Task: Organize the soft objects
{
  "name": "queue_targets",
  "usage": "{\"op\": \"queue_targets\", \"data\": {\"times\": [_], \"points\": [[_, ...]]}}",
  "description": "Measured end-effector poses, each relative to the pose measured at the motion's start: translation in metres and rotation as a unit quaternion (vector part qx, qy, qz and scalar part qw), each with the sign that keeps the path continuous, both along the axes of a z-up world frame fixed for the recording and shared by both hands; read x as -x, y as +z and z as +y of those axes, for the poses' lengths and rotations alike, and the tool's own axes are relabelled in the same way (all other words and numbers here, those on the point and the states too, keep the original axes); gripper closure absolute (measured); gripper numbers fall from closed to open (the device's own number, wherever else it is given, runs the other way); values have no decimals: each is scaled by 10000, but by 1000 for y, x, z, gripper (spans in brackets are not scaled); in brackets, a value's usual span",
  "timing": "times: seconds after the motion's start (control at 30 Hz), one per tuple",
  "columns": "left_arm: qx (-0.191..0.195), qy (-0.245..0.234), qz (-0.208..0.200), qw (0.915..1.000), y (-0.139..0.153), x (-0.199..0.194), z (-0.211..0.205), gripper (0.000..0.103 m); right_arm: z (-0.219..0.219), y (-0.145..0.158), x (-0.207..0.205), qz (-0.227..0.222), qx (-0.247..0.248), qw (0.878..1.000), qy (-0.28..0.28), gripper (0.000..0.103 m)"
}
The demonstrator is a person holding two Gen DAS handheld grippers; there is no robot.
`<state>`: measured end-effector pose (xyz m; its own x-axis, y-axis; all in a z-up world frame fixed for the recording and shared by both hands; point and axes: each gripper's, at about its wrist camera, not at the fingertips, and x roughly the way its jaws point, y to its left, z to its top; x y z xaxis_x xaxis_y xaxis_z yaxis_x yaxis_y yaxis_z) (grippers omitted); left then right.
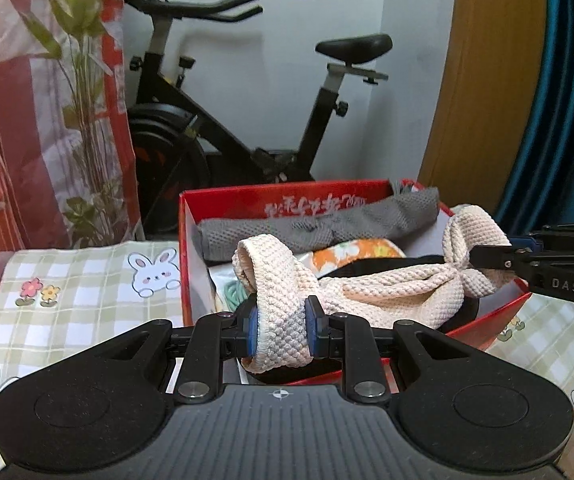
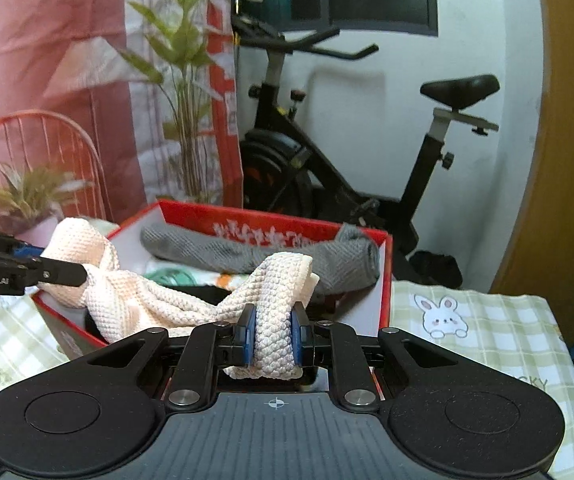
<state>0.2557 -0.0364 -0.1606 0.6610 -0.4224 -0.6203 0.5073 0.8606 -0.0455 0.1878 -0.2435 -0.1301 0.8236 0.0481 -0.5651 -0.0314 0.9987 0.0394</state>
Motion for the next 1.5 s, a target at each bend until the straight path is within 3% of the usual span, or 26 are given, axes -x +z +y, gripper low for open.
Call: {"op": "queue_targets", "data": {"times": [0.27, 0.67, 0.93, 1.03, 1.37, 1.5], "points": [[-66, -70, 295, 9995, -16, -13, -4, 79, -3, -19, -12, 295, 109, 9995, -62, 87], [-168, -113, 413, 9989, -19, -15, -4, 76, -5, -26, -15, 437, 109, 9990, -34, 86], [-111, -99, 115, 9998, -9, -2, -6, 16, -5, -26, -11, 482, 128, 9988, 14, 80], [-190, 87, -98, 9997, -4, 5, -7, 0, -5, -23, -8, 405, 133, 9991, -51, 71], [-368, 534, -378, 9972, 15, 13, -1, 0, -3, 3, 9, -4, 148, 9994, -309, 11], [-246, 728, -386, 9963, 23, 19, 6, 0, 0, 16, 18, -172, 119, 9991, -368, 1]]}}
